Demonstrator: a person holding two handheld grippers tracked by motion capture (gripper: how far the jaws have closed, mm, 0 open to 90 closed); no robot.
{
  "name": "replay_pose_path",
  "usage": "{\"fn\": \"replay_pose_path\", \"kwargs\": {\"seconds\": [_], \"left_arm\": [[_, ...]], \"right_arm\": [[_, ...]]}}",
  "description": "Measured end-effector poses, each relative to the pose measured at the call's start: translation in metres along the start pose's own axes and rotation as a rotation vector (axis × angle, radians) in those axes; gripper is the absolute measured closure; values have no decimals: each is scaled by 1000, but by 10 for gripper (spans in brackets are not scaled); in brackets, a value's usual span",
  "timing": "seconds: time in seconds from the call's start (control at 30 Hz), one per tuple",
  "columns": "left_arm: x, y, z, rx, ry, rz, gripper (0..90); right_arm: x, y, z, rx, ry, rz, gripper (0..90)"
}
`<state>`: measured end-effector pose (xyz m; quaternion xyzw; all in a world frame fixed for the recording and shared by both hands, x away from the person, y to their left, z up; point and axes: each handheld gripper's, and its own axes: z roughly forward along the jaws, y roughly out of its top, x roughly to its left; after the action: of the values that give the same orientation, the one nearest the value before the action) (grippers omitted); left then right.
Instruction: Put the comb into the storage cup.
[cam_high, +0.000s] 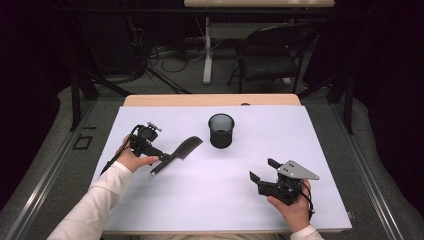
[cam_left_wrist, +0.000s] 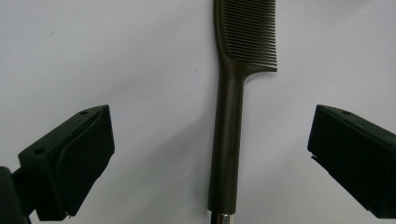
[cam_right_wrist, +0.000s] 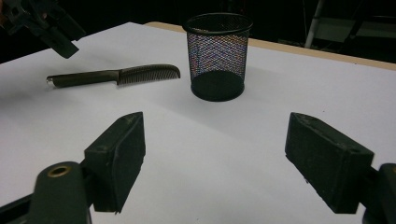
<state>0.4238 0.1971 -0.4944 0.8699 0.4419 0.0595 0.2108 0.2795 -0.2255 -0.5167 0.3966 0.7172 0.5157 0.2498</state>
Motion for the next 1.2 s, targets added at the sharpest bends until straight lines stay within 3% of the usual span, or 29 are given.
{"fn": "replay_pose_path", "kwargs": {"seconds": [0.37, 0.53, 0.57, 0.9, 1.2], "left_arm": [[-1, 1, 15, 81, -10, 13, 23], [-3, 3, 20, 94, 12, 25, 79], [-4, 3, 21, 97, 16, 23, 123], [-7, 4, 25, 127, 19, 31, 275], [-10, 4, 28, 153, 47, 79, 356]], "right_arm": [[0, 0, 0, 4, 2, -1, 201], [0, 0, 0, 9, 2, -3, 202], [0, 0, 0, 9, 2, -4, 202], [0, -1, 1, 5, 4, -3, 203], [0, -1, 1, 8, 5, -6, 204]]}}
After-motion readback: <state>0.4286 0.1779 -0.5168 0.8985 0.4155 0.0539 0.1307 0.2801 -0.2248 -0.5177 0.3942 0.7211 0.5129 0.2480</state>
